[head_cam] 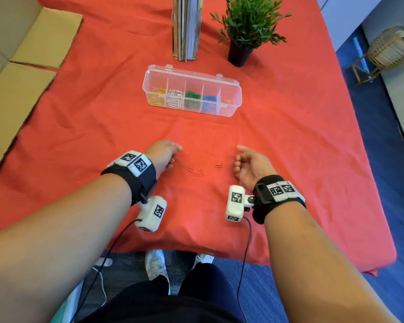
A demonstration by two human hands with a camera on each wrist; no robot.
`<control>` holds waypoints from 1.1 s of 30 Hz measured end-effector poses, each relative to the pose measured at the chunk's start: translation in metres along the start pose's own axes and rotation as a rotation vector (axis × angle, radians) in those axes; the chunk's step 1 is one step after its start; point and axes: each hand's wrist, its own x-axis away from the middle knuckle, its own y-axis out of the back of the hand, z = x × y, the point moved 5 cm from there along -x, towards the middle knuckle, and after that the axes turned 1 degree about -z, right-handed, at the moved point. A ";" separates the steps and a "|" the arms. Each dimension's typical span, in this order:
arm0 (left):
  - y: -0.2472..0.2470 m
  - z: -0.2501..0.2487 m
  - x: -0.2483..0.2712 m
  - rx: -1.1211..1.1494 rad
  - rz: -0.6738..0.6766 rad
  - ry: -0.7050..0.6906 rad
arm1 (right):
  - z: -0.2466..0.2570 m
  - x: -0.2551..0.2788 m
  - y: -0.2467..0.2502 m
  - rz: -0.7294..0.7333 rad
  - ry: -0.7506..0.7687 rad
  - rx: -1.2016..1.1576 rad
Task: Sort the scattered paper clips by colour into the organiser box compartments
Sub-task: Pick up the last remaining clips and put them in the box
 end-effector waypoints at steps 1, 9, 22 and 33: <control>-0.002 0.000 0.005 0.152 0.020 0.066 | 0.000 0.003 0.003 0.034 -0.014 -0.070; -0.012 -0.003 0.016 0.431 0.123 0.156 | -0.008 0.003 -0.003 -0.026 0.103 0.539; 0.008 -0.005 -0.011 -0.745 -0.326 -0.429 | -0.025 0.015 -0.051 -0.132 0.600 1.742; 0.001 0.005 -0.013 -0.835 -0.285 -0.417 | -0.021 0.013 0.011 -0.042 -0.025 0.389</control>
